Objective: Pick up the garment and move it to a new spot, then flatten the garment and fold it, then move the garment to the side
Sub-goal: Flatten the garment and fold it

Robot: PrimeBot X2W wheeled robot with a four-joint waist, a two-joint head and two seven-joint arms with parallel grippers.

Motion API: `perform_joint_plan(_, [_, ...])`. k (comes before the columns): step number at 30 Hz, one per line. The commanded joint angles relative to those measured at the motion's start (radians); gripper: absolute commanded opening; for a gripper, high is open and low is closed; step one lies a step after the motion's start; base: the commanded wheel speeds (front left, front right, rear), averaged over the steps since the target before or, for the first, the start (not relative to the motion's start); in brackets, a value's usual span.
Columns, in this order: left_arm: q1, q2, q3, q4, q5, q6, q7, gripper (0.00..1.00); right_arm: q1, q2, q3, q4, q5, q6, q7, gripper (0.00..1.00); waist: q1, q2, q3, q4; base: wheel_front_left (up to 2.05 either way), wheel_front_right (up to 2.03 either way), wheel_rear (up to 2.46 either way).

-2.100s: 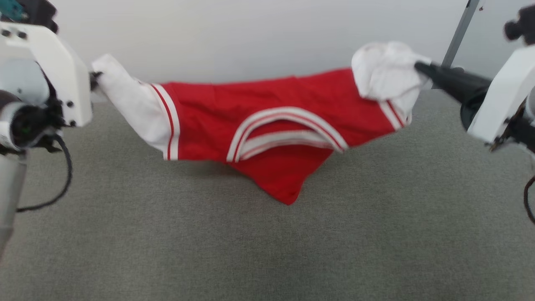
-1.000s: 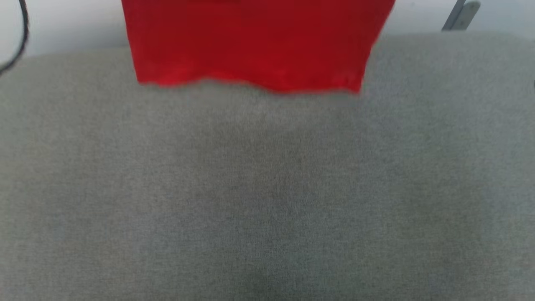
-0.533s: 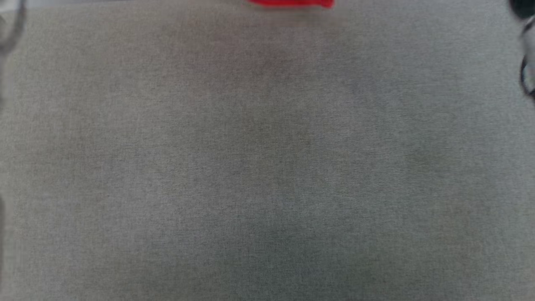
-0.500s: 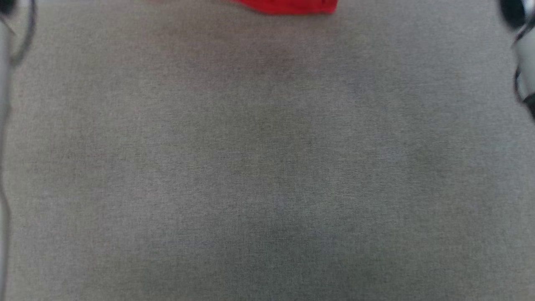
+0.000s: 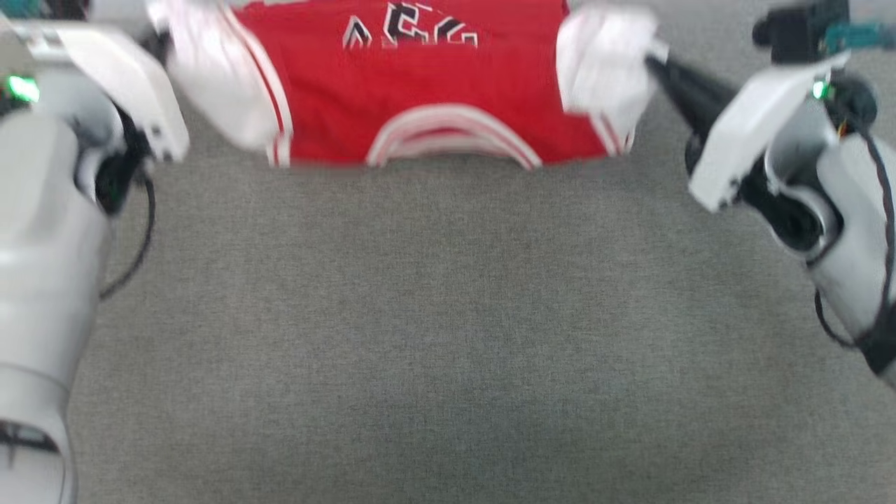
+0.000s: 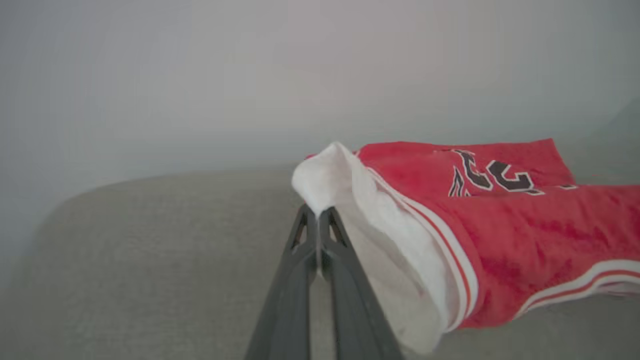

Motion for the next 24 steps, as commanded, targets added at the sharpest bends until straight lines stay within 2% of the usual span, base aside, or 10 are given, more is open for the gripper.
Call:
perform_joint_plan(1, [0.048,0.014,-0.017,-0.013,-0.017,-0.001,0.041,0.0,0.048,-0.031,0.014,-0.04,0.05,0.0,0.031,0.0,0.0,0.0,-0.024,0.002,0.0,0.0,0.0])
perform_joint_plan(5, [0.158,0.044,-0.03,-0.054,-0.093,-0.001,0.16,0.0,0.146,-0.103,0.031,-0.134,0.14,0.0,0.092,0.0,0.0,0.0,-0.066,0.003,0.0,0.0,0.0])
perform_joint_plan(10, [0.273,0.08,-0.031,-0.112,-0.139,0.002,0.249,0.0,0.248,-0.161,0.042,-0.213,0.2,0.0,0.147,0.0,0.0,0.0,-0.109,0.006,0.0,0.0,0.0])
perform_joint_plan(12, [0.362,0.112,-0.032,-0.193,-0.161,0.026,0.297,0.0,0.325,-0.205,0.039,-0.264,0.236,0.0,0.187,0.0,0.0,0.0,-0.136,0.01,0.0,0.0,0.0])
perform_joint_plan(16, [0.498,0.169,-0.022,-0.341,-0.197,0.085,0.376,0.0,0.421,-0.246,0.035,-0.339,0.274,0.0,0.245,0.0,0.0,0.0,-0.161,0.012,0.0,0.0,0.0])
perform_joint_plan(24, [0.785,0.305,0.005,-0.745,-0.271,0.258,0.497,0.0,0.596,-0.304,0.001,-0.486,0.36,0.0,0.36,0.0,0.0,0.0,-0.182,0.012,0.0,0.0,0.0])
